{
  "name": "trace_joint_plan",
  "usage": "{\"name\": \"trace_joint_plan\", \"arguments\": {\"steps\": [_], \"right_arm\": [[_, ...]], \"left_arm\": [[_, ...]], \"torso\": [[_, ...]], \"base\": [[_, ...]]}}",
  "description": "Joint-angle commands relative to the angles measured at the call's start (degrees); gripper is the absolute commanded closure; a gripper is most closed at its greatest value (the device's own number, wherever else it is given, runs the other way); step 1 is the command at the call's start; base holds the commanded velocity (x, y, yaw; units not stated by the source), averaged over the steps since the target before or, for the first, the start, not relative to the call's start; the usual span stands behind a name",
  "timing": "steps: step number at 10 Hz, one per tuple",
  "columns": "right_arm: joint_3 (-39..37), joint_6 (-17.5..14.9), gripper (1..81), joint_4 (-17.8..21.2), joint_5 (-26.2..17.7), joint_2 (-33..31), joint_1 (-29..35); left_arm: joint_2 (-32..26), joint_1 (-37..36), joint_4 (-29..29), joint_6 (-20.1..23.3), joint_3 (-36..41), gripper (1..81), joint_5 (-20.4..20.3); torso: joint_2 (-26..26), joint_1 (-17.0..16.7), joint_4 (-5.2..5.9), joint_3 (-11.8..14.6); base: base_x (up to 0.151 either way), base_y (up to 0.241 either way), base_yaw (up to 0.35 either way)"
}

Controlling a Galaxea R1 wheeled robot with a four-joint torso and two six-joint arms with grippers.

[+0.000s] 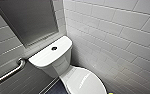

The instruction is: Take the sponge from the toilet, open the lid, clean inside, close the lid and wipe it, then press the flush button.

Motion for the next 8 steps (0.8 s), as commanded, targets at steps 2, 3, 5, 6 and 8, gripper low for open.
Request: {"name": "trace_joint_plan", "arguments": {"steps": [2,3,5,6,8], "right_arm": [[-10.9,0.4,81.1,-1.7,-18.8,12.5,17.5],[-14.3,0.4,81.1,-2.0,-21.9,17.6,20.8],[-19.7,0.5,81.1,-2.0,-25.4,25.5,26.3],[-23.5,0.6,81.1,-2.0,-29.0,29.8,29.5],[-29.2,0.6,81.1,-2.1,-32.7,36.6,32.6]], "left_arm": [[-0.2,1.4,0.1,0.2,0.7,1.0,5.0],[-0.4,1.5,0.1,0.2,0.7,1.0,5.0],[-0.6,1.4,0.1,0.2,0.7,1.0,4.9],[-0.6,1.4,0.0,0.2,0.7,1.0,4.9],[-0.6,1.4,0.0,0.2,0.7,1.0,4.9]], "torso": [[0.0,0.0,0.0,0.0],[0.0,0.0,0.0,0.0],[0.0,0.0,0.0,0.0],[0.0,0.0,0.0,0.0],[0.0,0.0,0.0,0.0]], "base": [[0.0,0.0,0.0],[0.0,0.0,0.0],[0.0,0.0,0.0],[0.0,0.0,0.0],[0.0,0.0,0.0]]}}
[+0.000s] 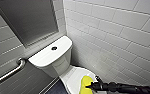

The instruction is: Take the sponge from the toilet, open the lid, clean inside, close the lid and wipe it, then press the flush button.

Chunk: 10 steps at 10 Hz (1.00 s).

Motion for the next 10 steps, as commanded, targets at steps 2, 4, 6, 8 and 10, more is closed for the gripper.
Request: {"name": "trace_joint_plan", "arguments": {"steps": [2,4,6,8,10], "right_arm": [[-13.2,0.2,81.1,-0.9,-12.6,13.0,13.3],[-19.8,0.1,81.1,-3.7,-14.2,18.9,13.7],[-21.9,0.2,81.1,-9.7,-12.1,21.8,12.9],[-25.3,0.0,81.1,-11.7,-7.6,24.8,11.8],[-27.6,0.1,81.1,-12.8,-7.5,28.1,10.2]], "left_arm": [[-0.4,1.6,-0.2,0.2,0.5,1.0,5.0],[-0.4,1.6,-0.3,0.2,0.4,1.0,5.3],[-0.5,1.6,-0.3,0.2,0.4,1.0,5.4],[-0.9,1.7,-0.5,0.2,0.3,1.0,5.4],[-1.0,1.7,-0.6,0.1,0.3,1.0,5.4]], "torso": [[0.0,0.0,0.0,0.0],[0.0,0.0,0.0,0.0],[0.0,0.0,0.0,0.0],[0.0,0.0,0.0,0.0],[0.0,0.0,0.0,0.0]], "base": [[0.0,0.0,0.0],[0.0,0.0,0.0],[0.0,0.0,0.0],[0.0,0.0,0.0],[0.0,0.0,0.0]]}}
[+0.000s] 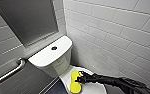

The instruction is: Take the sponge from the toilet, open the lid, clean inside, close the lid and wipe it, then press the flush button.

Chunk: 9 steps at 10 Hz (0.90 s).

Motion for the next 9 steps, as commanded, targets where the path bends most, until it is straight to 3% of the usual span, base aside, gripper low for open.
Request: {"name": "trace_joint_plan", "arguments": {"steps": [1,4,6,7,9], "right_arm": [[-1.9,0.1,81.1,-3.0,0.3,4.9,3.5],[-9.8,-0.1,81.1,-6.3,5.3,6.4,-4.8],[-13.8,0.0,81.1,-6.0,8.2,4.8,-8.1],[-11.8,0.2,81.1,-5.6,8.2,1.9,-8.8],[2.1,2.5,81.1,-5.8,7.9,-9.0,-10.0]], "left_arm": [[-0.4,1.9,-0.5,0.2,0.4,1.0,5.1],[-1.1,2.3,-0.5,0.1,0.4,1.0,5.1],[-1.2,2.4,-0.5,0.1,0.7,1.0,5.1],[-1.1,2.4,-0.5,0.1,0.7,1.0,5.1],[-0.8,2.4,-0.5,0.1,0.7,1.0,5.1]], "torso": [[0.0,0.0,0.0,0.0],[0.0,0.0,0.0,0.0],[0.0,0.0,0.0,0.0],[0.0,0.0,0.0,0.0],[0.0,0.0,0.0,0.0]], "base": [[0.0,0.0,0.0],[0.0,0.0,0.0],[0.0,0.0,0.0],[0.0,0.0,0.0],[0.0,0.0,0.0]]}}
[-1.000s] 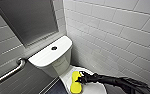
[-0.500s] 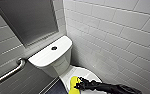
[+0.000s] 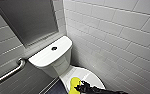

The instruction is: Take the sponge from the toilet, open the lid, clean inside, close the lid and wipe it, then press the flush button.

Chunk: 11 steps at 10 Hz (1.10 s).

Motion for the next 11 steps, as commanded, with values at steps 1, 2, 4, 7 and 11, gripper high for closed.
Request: {"name": "trace_joint_plan", "arguments": {"steps": [1,2,4,7,11], "right_arm": [[19.1,3.8,81.1,-1.2,-8.4,-17.8,1.4],[24.5,5.0,81.1,-1.2,-8.5,-22.6,1.6],[29.4,6.7,81.1,-1.4,-9.1,-28.1,1.4],[34.2,7.0,81.1,-1.1,-9.8,-35.3,-0.5],[37.5,7.2,81.1,-1.0,-9.2,-44.5,-5.7]], "left_arm": [[0.0,2.1,-0.4,0.2,0.6,1.0,5.1],[0.2,2.1,-0.3,0.2,0.6,1.0,5.1],[0.4,2.1,-0.3,0.2,0.6,1.0,5.1],[0.5,2.1,-0.1,0.2,0.6,1.0,4.9],[0.4,1.9,0.1,0.2,0.6,1.0,4.8]], "torso": [[0.0,0.0,0.0,0.0],[0.0,0.0,0.0,0.0],[0.0,0.0,0.0,0.0],[0.0,0.0,0.0,0.0],[0.0,0.0,0.0,0.0]], "base": [[0.0,0.0,0.0],[0.0,0.0,0.0],[0.0,0.0,0.0],[0.0,0.0,0.0],[0.0,0.0,0.0]]}}
